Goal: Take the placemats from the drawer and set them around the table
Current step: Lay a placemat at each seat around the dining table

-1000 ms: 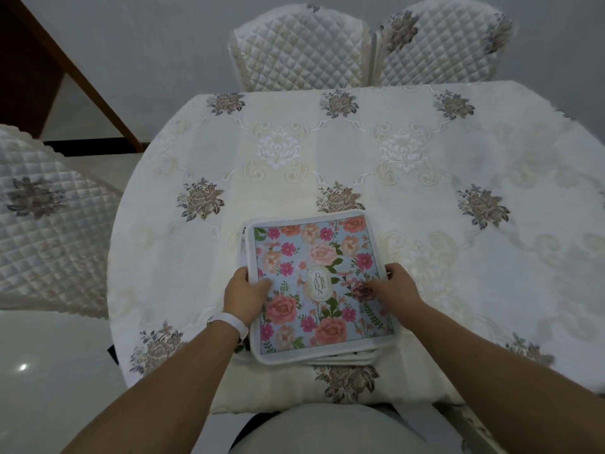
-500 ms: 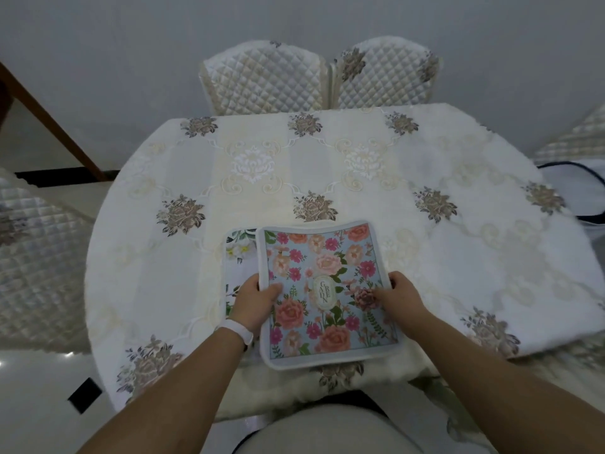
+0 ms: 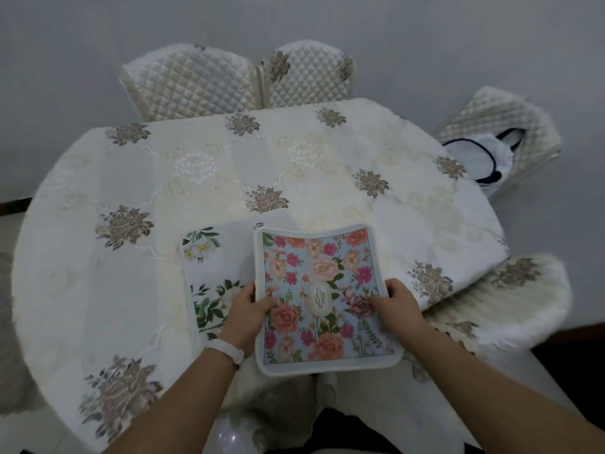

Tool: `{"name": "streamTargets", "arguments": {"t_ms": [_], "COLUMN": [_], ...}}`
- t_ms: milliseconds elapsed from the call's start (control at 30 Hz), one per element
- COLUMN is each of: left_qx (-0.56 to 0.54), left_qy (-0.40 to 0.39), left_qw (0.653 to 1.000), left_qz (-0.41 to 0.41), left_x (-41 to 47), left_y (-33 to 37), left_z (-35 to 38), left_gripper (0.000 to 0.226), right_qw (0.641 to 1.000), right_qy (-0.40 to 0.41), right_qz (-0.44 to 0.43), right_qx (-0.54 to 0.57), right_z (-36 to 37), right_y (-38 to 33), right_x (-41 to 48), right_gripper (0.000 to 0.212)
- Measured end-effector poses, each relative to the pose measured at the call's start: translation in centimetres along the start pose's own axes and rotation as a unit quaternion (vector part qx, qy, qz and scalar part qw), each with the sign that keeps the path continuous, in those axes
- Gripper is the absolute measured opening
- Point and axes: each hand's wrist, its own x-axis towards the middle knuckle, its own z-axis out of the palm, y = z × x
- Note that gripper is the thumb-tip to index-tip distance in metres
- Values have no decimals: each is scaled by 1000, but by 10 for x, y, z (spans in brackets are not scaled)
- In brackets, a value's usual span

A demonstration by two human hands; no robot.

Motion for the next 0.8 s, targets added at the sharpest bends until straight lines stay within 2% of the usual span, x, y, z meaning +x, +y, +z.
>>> {"name": "streamTargets", "arguments": {"t_ms": [267, 433, 567, 667, 800], "left_qx": [-5, 1, 9, 24, 60], "left_qy": [-26, -8, -34, -40, -84], "left_qw": [1000, 999, 998, 998, 993], "left_qz": [12, 32, 42, 50, 64], "left_x": [-28, -52, -78, -99, -131], "left_y": [11, 18, 24, 19, 10], "left_z": [46, 90, 151, 210, 300], "left_gripper": [24, 23, 22, 22, 21], "right_qw": [996, 995, 990, 986, 977], "right_qy": [30, 36, 58, 85, 115], "right_qz": [-7, -41, -67, -60, -46], "right_qx": [84, 89, 108, 131, 175], "right_z": [-52, -94, -150, -203, -277], "right_y": [25, 42, 69, 102, 160], "right_x": [-22, -34, -50, -61, -75], "right_gripper": [12, 18, 19, 19, 18]}}
